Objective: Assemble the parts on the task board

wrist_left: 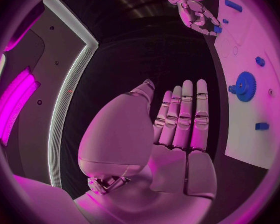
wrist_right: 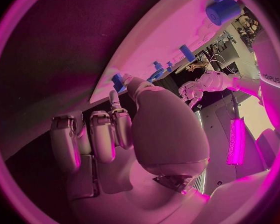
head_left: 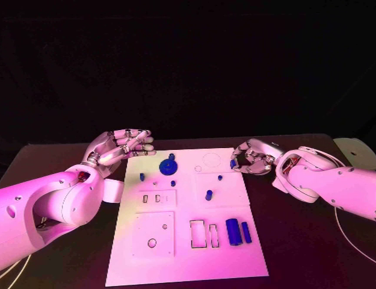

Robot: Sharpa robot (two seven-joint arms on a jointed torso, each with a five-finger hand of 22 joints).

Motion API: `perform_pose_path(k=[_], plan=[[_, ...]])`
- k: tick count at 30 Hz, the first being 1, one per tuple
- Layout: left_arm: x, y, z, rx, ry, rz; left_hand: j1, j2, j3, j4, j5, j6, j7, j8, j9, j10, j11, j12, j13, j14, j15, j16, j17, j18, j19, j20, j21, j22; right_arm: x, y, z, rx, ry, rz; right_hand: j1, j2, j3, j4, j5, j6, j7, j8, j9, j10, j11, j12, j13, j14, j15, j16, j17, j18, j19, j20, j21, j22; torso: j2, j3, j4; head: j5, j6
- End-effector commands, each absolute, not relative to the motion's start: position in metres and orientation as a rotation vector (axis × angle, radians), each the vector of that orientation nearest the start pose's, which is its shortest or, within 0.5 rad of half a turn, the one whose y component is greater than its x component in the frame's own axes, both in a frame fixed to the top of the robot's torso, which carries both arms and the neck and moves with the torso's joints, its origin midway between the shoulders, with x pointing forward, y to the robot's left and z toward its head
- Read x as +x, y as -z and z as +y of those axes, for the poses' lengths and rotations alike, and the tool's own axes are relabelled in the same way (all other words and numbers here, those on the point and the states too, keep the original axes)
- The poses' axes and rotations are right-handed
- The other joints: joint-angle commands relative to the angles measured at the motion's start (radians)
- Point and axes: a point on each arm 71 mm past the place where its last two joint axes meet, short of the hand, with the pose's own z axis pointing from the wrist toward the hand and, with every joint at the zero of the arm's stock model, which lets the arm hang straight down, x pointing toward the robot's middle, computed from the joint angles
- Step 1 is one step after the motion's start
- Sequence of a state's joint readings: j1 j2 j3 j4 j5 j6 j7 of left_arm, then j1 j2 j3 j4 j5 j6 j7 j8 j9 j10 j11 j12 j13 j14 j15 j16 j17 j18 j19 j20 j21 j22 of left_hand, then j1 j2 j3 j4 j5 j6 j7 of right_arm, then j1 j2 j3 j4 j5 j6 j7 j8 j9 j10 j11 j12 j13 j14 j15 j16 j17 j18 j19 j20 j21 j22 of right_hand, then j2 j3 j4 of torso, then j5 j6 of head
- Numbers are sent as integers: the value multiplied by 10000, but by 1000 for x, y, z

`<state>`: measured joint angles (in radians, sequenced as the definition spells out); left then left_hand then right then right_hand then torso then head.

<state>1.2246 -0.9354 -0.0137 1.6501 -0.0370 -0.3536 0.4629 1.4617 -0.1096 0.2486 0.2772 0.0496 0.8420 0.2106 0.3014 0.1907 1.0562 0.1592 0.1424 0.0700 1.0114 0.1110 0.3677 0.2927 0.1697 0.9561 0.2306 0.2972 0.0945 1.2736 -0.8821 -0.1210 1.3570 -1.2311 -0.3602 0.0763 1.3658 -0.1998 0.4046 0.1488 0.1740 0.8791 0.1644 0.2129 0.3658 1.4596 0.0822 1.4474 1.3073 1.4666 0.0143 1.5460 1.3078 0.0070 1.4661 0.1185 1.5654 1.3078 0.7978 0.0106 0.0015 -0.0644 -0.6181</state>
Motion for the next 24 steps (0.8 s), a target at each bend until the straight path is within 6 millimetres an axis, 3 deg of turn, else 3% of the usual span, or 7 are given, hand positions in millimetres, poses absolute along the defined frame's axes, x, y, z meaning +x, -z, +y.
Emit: perform_pose_path(k=[1,14,24], plan=[[472,140,217,-10022,16221,13144,-12,-17,81,-12,12,0,55,-47,19,90,13,-80,-1,-49,39,-41,46,144,69,6,-64,-28,514,182,-268,-130,-6518,16509,-10,55,60,18,16,90,8,50,9,138,-15,46,1441,886,-74,33,1932,-70,1047,-30,54,2630,-1,3,4,0,-12],[472,141,217,-10028,16224,13172,67,23,161,-49,12,0,51,-58,21,103,8,-113,-2,-57,34,-50,76,145,77,3,-74,-42,515,182,-264,-133,-6514,16521,1,90,217,-60,-13,243,6,63,0,157,-20,64,1457,891,-80,39,1951,-70,1047,-43,54,2630,2,0,3,23,-42],[473,141,218,-10036,16205,13171,62,20,160,-47,10,-1,54,-60,21,104,9,-115,-2,-57,34,-50,78,145,78,3,-75,-43,516,183,-263,-159,-6492,16584,20,360,648,-334,-63,1092,-327,534,171,221,-302,120,1517,897,-295,44,1973,-70,1047,-214,54,2630,1,0,8,17,-76]])
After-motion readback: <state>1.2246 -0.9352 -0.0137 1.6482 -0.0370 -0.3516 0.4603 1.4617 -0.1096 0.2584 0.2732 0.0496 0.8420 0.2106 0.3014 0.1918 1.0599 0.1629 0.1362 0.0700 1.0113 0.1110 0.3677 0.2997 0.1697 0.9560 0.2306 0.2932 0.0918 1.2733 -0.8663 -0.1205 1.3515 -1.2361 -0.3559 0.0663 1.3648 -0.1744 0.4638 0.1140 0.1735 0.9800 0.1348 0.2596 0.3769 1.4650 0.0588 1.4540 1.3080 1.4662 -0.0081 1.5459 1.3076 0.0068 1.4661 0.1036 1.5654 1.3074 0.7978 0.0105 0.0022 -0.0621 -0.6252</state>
